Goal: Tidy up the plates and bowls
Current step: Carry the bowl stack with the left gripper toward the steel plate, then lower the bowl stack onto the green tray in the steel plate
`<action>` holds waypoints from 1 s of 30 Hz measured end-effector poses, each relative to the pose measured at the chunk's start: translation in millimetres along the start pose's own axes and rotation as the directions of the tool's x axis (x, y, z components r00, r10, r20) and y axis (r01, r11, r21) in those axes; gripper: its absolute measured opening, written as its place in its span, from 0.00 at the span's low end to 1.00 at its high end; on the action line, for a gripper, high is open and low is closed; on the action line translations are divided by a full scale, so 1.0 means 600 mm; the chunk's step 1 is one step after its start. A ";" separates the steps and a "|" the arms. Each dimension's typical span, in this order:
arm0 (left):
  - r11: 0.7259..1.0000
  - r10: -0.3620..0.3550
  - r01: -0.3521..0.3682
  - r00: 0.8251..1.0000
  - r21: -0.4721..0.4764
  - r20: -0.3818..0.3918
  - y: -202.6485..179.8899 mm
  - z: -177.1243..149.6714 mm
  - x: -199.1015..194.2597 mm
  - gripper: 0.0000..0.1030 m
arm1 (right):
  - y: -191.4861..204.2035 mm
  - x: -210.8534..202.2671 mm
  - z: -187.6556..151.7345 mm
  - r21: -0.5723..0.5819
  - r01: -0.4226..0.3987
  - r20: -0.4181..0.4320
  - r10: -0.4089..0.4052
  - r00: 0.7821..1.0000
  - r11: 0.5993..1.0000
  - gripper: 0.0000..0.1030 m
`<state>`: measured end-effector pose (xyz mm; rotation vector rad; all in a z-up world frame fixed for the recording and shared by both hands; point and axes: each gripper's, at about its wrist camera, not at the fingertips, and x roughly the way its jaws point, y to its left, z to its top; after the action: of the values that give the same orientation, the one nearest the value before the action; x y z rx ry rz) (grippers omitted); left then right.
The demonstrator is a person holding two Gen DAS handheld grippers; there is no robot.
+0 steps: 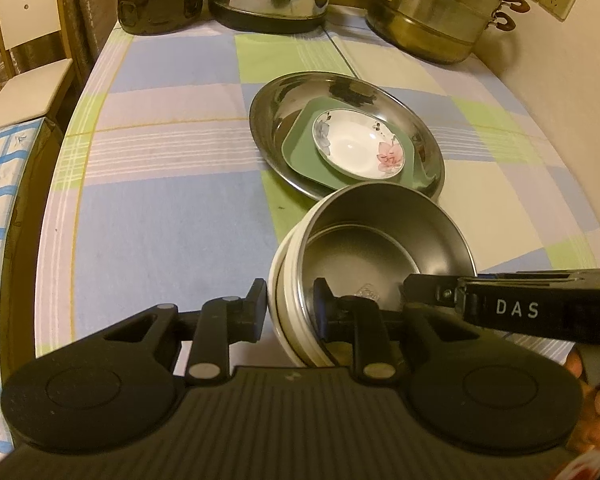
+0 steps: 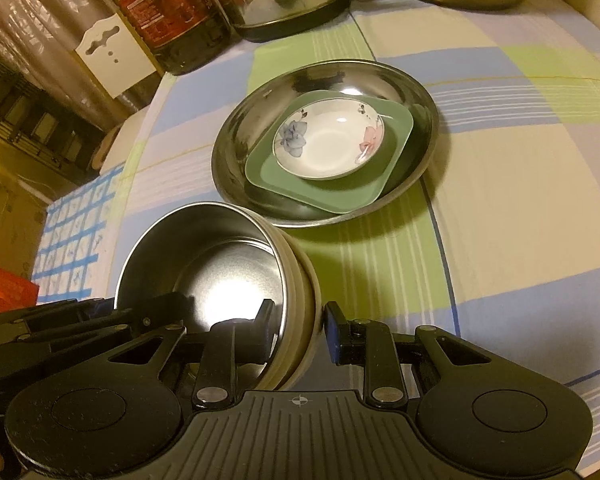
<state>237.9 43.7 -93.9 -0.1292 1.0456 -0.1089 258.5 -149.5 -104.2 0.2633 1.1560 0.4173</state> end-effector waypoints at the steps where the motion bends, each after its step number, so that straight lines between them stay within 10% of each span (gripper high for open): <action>1: 1.000 0.000 0.000 1.000 0.001 0.001 0.000 0.000 0.000 0.21 | 0.001 -0.001 -0.001 -0.004 0.001 0.002 -0.001 1.000 1.000 0.26; 30: 0.999 -0.035 0.036 0.999 -0.009 0.037 -0.018 0.012 -0.039 0.22 | -0.008 -0.046 0.008 0.014 -0.001 0.044 0.000 0.999 1.000 0.18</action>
<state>232.4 37.2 -68.7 -0.1582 1.0074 -0.1331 254.2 -166.0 -81.6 0.2837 1.1161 0.4022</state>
